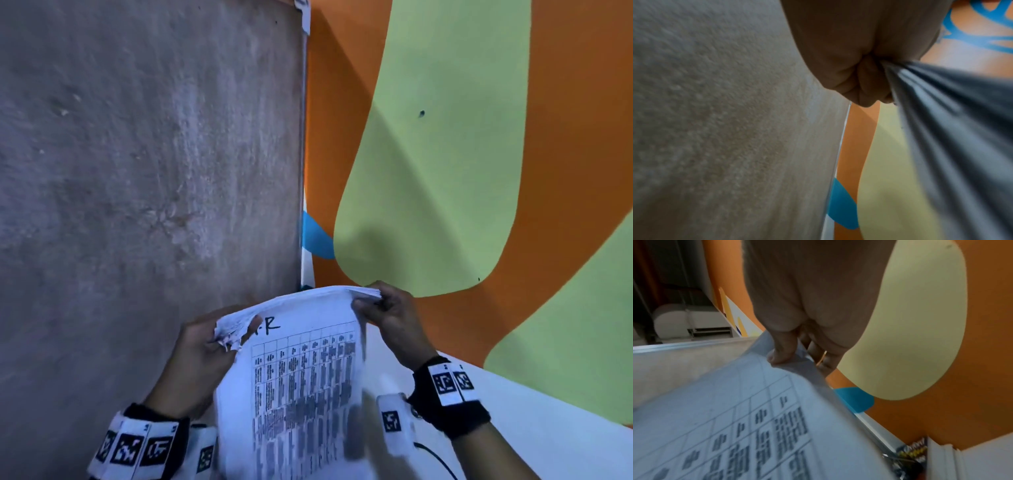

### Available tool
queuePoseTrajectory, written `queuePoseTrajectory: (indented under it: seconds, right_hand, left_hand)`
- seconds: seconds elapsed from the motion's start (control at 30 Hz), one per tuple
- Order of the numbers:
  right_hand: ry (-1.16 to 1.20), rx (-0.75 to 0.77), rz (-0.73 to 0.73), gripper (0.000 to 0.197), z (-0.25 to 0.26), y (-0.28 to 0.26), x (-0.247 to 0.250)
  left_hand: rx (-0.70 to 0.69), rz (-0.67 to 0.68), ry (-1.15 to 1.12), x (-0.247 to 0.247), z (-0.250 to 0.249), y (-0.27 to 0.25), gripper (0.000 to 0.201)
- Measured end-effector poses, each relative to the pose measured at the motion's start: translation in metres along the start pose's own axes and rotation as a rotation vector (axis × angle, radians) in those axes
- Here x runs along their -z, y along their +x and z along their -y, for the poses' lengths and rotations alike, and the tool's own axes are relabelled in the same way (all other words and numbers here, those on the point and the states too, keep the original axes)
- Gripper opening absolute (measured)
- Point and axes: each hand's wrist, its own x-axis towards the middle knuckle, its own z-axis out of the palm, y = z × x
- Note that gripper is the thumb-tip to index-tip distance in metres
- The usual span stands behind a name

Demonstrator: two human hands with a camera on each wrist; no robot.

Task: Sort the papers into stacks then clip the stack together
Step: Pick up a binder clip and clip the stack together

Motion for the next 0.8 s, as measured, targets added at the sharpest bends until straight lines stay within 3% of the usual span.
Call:
queuePoseTrajectory:
  seconds: [0.07,0.1,0.17,0.3,0.43,0.57,0.8]
  right_hand:
    - [-0.016,-0.042,-0.002,0.021,-0.018,0.013,-0.011]
    - [-0.019,-0.076,-0.001,0.019,-0.029,0.019,-0.016]
    - [-0.083,-0.143,-0.023,0.012,-0.052,0.028,-0.021]
    - [-0.481,-0.175,0.030,0.004,-0.103,0.050,-0.030]
    - [-0.852,-0.103,0.199,0.038,-0.139,0.069,-0.054]
    - [-1.038,-0.089,0.201,0.050,-0.147,0.085,-0.075]
    - [-1.190,-0.092,0.251,0.028,-0.156,0.105,-0.099]
  left_hand:
    - [-0.060,0.070,0.166,0.015,0.005,0.002,0.068]
    - [-0.088,0.067,0.241,0.024,0.006,0.005,0.075]
    - [-0.128,0.039,0.345,0.043,0.007,0.006,0.067]
    - [-0.153,-0.152,0.489,0.063,0.011,0.014,0.037]
    - [-0.245,-0.217,0.611,0.061,0.007,0.025,0.037]
    - [-0.245,-0.242,0.677,0.051,0.006,0.031,0.029]
    - [-0.214,-0.257,0.719,0.047,0.006,0.035,0.038]
